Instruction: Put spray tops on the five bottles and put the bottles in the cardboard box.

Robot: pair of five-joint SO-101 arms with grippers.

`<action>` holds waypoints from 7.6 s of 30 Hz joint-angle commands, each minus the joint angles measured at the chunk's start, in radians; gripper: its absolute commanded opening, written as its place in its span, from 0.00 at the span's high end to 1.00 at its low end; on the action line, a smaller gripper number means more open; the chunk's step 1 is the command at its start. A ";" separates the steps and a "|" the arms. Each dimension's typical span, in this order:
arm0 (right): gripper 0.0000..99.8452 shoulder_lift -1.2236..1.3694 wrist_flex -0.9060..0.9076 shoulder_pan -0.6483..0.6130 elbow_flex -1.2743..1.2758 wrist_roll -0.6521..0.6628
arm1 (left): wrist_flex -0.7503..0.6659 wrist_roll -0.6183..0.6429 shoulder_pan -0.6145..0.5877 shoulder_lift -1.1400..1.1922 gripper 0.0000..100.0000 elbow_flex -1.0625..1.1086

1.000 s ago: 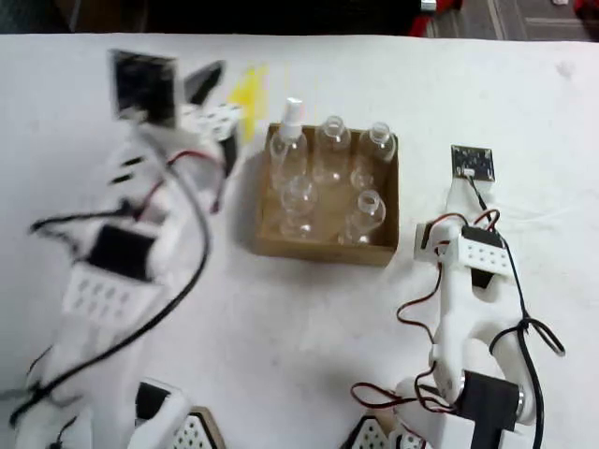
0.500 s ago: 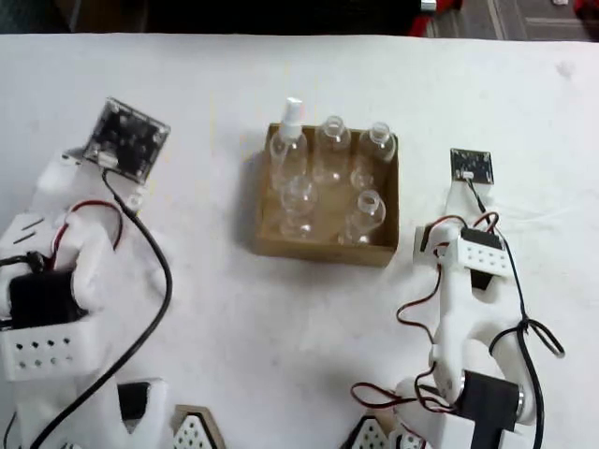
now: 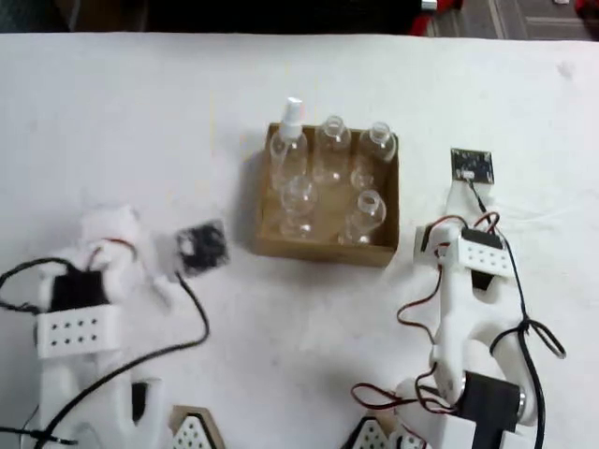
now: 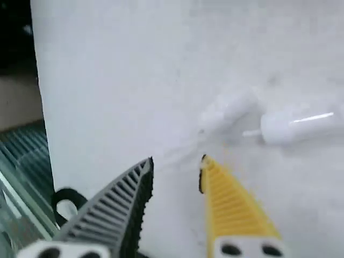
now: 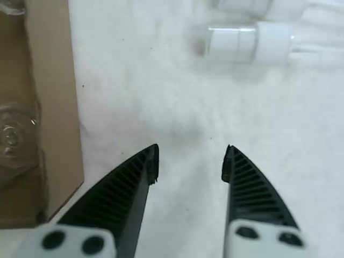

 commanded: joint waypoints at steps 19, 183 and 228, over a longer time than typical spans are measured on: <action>0.83 -0.005 -0.015 -0.004 -0.009 0.012 | 0.043 -0.295 0.048 0.771 0.82 -0.431; 0.82 -0.005 -0.036 -0.005 -0.008 0.014 | -0.667 1.718 0.593 0.424 0.98 -0.483; 0.82 -0.005 -0.054 -0.004 -0.003 0.014 | -1.131 1.616 0.677 0.208 0.85 0.143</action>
